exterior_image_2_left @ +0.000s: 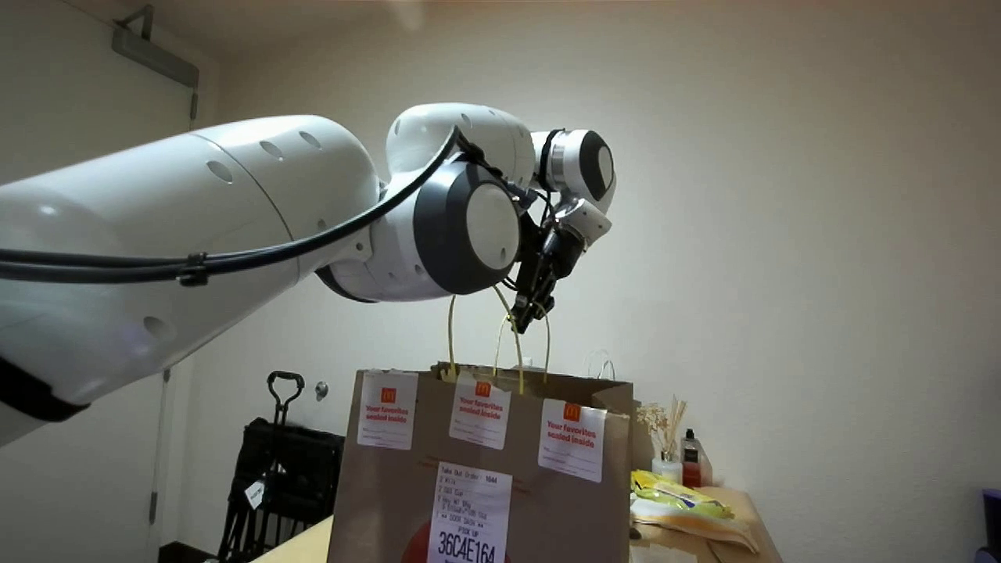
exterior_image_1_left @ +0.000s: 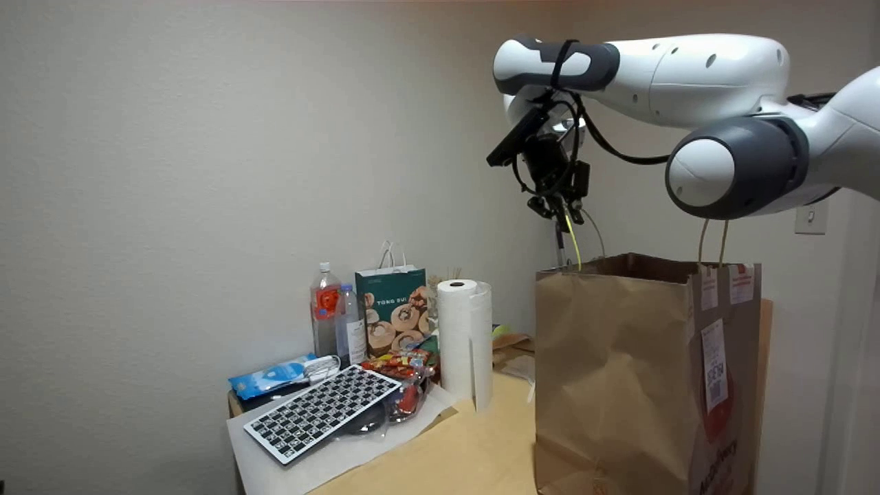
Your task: Move the paper bag
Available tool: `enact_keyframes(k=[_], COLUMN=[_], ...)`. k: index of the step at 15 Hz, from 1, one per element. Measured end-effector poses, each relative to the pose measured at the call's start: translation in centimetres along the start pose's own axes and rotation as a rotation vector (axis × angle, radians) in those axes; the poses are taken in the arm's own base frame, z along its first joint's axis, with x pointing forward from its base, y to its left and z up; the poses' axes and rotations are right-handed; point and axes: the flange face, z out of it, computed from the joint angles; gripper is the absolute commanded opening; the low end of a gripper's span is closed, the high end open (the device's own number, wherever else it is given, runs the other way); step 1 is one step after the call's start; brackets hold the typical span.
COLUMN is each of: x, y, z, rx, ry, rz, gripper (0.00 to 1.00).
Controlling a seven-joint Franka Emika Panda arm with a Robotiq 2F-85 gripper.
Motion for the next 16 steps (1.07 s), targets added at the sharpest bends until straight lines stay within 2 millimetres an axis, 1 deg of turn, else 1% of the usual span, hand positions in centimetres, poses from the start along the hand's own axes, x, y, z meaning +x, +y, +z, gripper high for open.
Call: enact_keyframes(k=[1,3,4,5,9,11,13,16], x=[-0.7,-1.8,-2.1,-2.3,-2.4,-2.8,-3.8,-6.2], y=[0.6,1.7,2.0,2.0,1.0,0.4,0.0,-0.4], z=[-0.6,-1.5,-1.9,-2.1,-2.7,-3.0,-3.3,-4.2], rx=[0.019,0.035,0.038,0.039,0.034,0.015,0.001,-0.006], ry=[0.038,0.122,0.164,0.204,0.359,0.432,0.516,0.649], rz=[-0.018,-0.069,-0.097,-0.131,-0.286,-0.356,-0.416,-0.476], gripper=[0.0,0.0,0.03,0.04,0.03,0.03,0.04,0.03])
